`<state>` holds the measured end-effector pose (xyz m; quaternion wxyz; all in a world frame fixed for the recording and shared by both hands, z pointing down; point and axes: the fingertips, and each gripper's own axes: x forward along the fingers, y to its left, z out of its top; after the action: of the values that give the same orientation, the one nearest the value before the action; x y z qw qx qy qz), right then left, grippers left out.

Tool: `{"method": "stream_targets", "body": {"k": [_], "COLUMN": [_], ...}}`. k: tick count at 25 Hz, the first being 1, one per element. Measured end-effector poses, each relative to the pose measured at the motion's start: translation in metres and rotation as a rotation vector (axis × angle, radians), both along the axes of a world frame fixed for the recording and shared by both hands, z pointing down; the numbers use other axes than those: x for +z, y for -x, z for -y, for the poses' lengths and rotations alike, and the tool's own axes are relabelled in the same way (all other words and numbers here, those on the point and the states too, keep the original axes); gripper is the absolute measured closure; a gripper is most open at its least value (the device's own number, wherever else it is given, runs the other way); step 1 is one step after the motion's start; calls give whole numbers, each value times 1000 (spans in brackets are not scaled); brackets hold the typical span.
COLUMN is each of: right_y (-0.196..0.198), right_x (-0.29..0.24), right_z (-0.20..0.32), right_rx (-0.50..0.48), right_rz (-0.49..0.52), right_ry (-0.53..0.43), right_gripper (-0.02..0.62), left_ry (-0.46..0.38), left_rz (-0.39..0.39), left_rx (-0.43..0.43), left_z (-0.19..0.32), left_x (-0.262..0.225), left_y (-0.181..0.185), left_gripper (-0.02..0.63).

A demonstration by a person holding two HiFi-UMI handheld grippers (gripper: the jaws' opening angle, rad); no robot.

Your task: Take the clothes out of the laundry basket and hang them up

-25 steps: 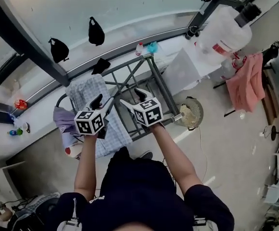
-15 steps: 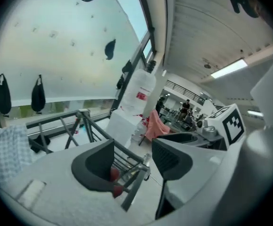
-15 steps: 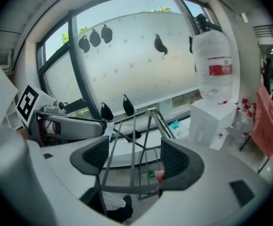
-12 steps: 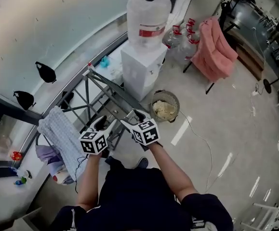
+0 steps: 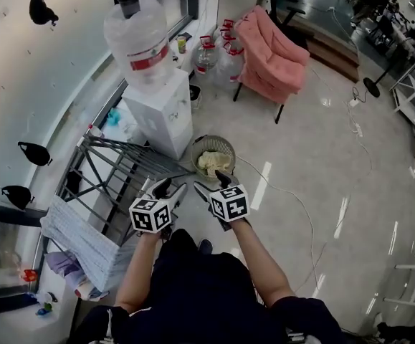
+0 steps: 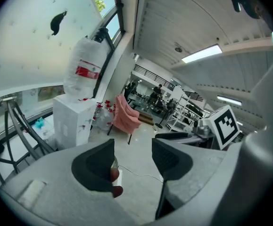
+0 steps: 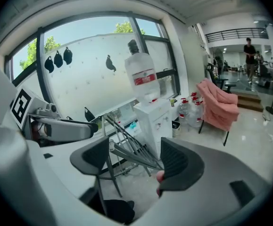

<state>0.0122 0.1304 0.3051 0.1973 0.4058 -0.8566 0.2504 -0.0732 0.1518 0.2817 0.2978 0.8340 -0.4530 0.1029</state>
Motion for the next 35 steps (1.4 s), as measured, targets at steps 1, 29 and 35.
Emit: {"method": "stream_targets", "body": {"k": [1,29,35], "right_y": [-12,-122,-145], "right_x": [1,134,178], "right_z": [2,169,203], "right_rx": [22,84,60], "right_rz": [0,-143,-202], "right_ry": [4,231,247], "right_gripper": [255,255,256], "left_ry": [-2,226,298], "left_rz": [2,-15,50], "left_rx": [17,146,159], "left_z": [4,212,247], "left_x": [-2,132,191], "left_y": [-10,-95,-111], "left_gripper": [354,354,354]}}
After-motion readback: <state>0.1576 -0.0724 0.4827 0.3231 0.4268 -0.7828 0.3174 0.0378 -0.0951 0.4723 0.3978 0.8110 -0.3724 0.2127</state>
